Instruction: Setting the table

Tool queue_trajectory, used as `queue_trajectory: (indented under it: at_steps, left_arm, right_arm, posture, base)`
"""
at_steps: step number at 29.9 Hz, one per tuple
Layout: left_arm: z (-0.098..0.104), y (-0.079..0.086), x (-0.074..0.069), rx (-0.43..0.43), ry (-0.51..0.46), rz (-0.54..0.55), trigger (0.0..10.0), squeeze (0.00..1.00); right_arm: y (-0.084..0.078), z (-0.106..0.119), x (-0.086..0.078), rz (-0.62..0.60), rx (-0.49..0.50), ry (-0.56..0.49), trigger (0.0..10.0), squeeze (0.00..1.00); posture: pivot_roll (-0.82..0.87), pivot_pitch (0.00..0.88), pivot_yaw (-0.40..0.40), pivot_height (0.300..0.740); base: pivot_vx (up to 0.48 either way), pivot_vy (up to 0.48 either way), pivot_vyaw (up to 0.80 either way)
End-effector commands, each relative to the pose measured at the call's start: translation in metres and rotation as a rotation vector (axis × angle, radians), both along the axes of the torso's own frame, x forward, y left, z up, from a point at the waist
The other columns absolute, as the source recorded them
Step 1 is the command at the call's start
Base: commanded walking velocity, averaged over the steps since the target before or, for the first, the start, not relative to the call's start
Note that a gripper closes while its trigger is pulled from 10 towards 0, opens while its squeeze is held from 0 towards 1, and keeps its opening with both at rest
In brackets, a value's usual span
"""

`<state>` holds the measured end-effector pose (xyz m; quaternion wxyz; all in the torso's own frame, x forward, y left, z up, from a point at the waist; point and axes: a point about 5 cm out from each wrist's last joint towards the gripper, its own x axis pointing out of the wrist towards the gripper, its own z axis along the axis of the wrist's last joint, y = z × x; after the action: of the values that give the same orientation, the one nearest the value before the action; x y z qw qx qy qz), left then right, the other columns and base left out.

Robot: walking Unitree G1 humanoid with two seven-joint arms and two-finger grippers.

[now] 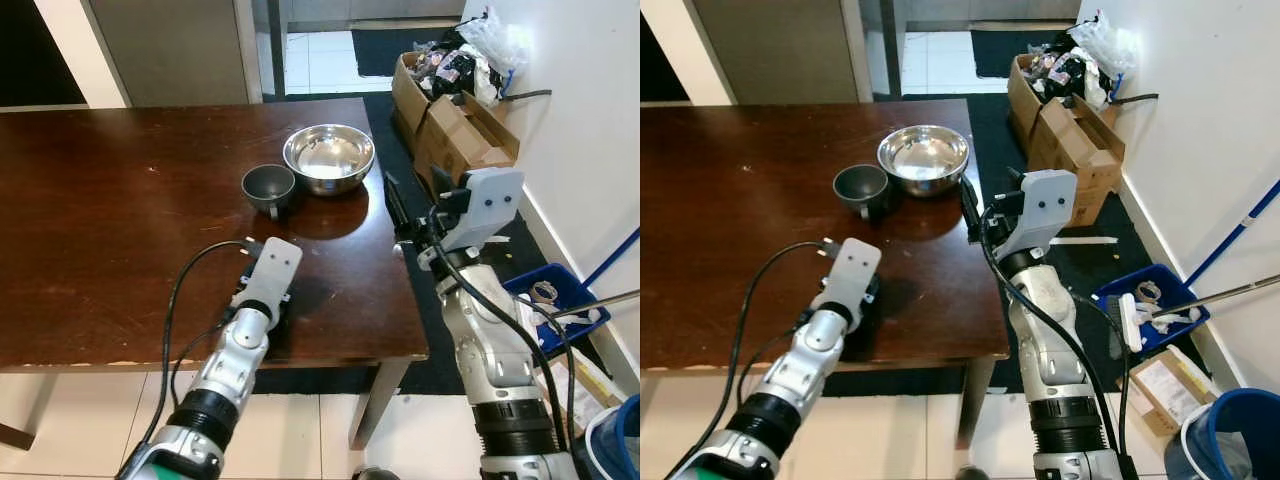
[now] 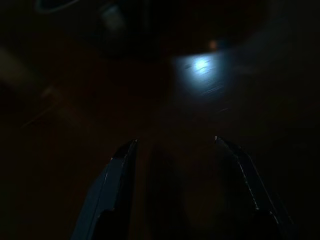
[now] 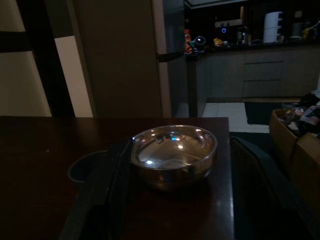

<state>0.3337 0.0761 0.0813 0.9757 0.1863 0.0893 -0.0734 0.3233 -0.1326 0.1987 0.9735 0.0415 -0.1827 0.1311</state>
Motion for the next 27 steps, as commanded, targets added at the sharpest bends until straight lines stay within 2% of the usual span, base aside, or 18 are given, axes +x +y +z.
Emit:
queue_trajectory:
  at_steps: [1,6,8,9,12,15,18,23,25,26,27]
  left_arm:
    - [-0.013,-0.003,-0.005,0.022,0.061,-0.012,10.0,0.0]
    - [-0.011,-0.018,-0.001,0.021,0.065,-0.065,10.0,0.0]
    - [-0.01,-0.019,-0.001,0.022,0.062,-0.068,10.0,0.0]
    - [-0.007,-0.021,0.002,0.048,0.041,-0.076,10.0,0.0]
    - [-0.005,-0.021,0.003,0.064,0.034,-0.076,10.0,0.0]
    - [-0.007,-0.017,0.006,0.141,0.036,-0.054,10.0,0.0]
    - [-0.006,-0.017,0.008,0.133,0.031,-0.043,10.0,0.0]
    - [0.004,-0.014,0.016,-0.023,0.019,0.044,10.0,0.0]
    - [0.014,-0.013,0.022,-0.175,0.022,0.084,10.0,0.0]
    - [0.014,-0.013,0.022,-0.175,0.022,0.084,10.0,0.0]
    - [0.024,-0.013,0.029,-0.29,0.026,0.101,10.0,0.0]
  right_arm:
    - [0.005,0.002,0.001,0.018,-0.006,-0.012,10.0,0.0]
    - [0.007,0.002,0.002,0.029,-0.019,-0.018,10.0,0.0]
    - [0.007,0.002,0.002,0.028,-0.018,-0.019,10.0,0.0]
    - [0.006,0.002,0.002,0.024,-0.015,-0.023,10.0,0.0]
    - [0.006,0.002,0.002,0.021,-0.013,-0.024,10.0,0.0]
    - [0.006,0.0,0.001,0.019,-0.013,-0.022,10.0,0.0]
    - [0.007,0.0,0.0,0.018,-0.012,-0.021,10.0,0.0]
    - [0.008,0.0,0.0,0.016,-0.01,-0.022,10.0,0.0]
    - [0.008,0.0,0.0,0.016,-0.009,-0.025,10.0,0.0]
    - [0.008,0.0,0.0,0.016,-0.009,-0.025,10.0,0.0]
    - [0.008,0.0,0.0,0.015,-0.007,-0.026,10.0,0.0]
  posture:
    - [-0.1,0.0,0.075,0.74]
    - [-0.11,0.0,0.085,0.74]
    - [-0.11,0.0,0.085,0.74]
    - [-0.12,0.0,0.088,0.74]
    - [-0.12,0.0,0.091,0.74]
    - [-0.12,0.0,0.095,0.74]
    - [-0.12,0.0,0.098,0.74]
    - [-0.12,0.0,0.102,0.74]
    - [-0.13,0.0,0.103,0.74]
    - [-0.13,0.0,0.103,0.74]
    - [-0.13,0.0,0.103,0.74]
  base:
    - [0.0,0.0,0.0]
    - [0.0,0.0,0.0]
    - [0.0,0.0,0.0]
    - [0.0,0.0,0.0]
    - [0.0,0.0,0.0]
    - [0.0,0.0,0.0]
    - [0.0,0.0,0.0]
    - [0.0,0.0,0.0]
    - [0.0,0.0,0.0]
    - [0.0,0.0,0.0]
    - [0.0,0.0,0.0]
